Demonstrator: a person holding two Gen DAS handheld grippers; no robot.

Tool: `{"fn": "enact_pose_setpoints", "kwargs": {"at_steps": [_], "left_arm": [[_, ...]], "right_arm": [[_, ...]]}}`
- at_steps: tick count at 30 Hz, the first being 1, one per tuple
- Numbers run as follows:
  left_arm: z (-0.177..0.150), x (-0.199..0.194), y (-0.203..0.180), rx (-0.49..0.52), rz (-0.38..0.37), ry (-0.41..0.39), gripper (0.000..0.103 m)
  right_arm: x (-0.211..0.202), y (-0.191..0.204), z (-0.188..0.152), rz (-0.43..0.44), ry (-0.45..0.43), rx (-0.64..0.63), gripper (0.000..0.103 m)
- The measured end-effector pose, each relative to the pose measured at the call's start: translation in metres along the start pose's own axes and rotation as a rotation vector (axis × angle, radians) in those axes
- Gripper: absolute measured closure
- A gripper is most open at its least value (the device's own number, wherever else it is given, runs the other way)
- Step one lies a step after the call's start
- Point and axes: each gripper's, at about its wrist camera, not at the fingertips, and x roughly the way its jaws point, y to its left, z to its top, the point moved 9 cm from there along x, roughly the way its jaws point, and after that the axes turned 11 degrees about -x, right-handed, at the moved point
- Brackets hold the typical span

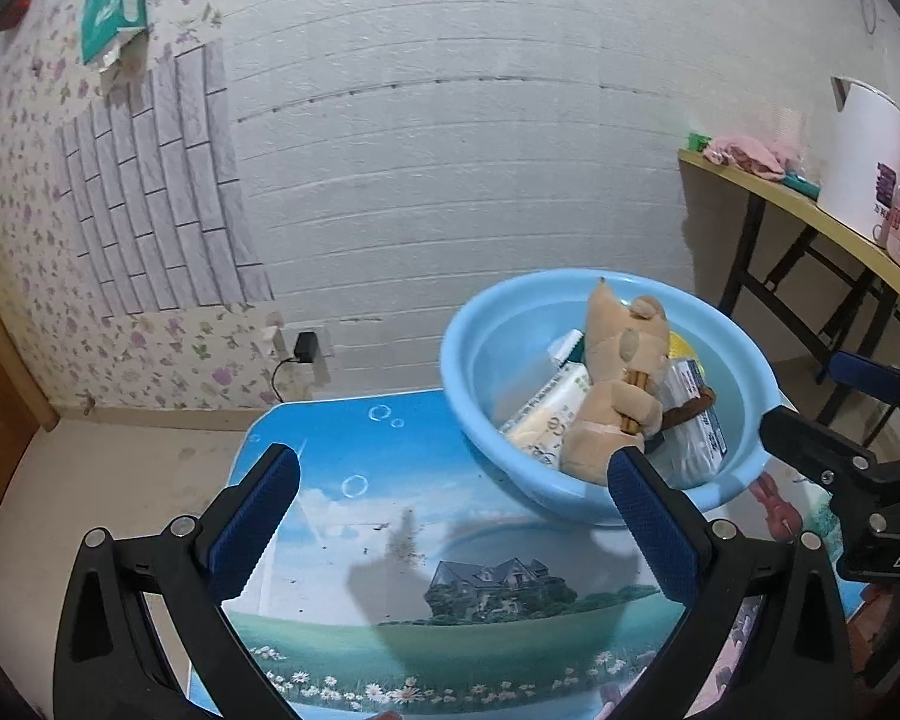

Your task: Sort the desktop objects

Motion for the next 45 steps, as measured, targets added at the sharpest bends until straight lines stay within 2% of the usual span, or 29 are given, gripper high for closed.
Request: {"fn": "enact_pose_setpoints", "kwargs": {"at_steps": [14, 21, 26, 38, 45], "left_arm": [[-0.007, -0.011, 0.008, -0.033, 0.015, 0.023, 0.000], [-0.019, -0.010, 0.005, -0.035, -0.005, 0.078, 0.000], [-0.024, -0.004, 0.005, -0.044, 0.010, 0.111, 0.000], [-0.029, -0.005, -0.005, -0.024, 0.001, 0.119, 0.000], [-0.027, -0.006, 0.002, -0.031, 0.008, 0.114, 0.000]], "right_arm": [[-0.015, -0.005, -0.001, -0.071, 0.019, 0.011, 0.000], [-0.019, 0.000, -0.003, -0.033, 0.025, 0.021, 0.000], [-0.019, -0.004, -0.006, -0.035, 0.039, 0.044, 0.000], [-0.017, -0.008, -0.012, -0.034, 0.049, 0.063, 0.000], [-0.015, -0.005, -0.012, -0.031, 0.055, 0.057, 0.000]]}}
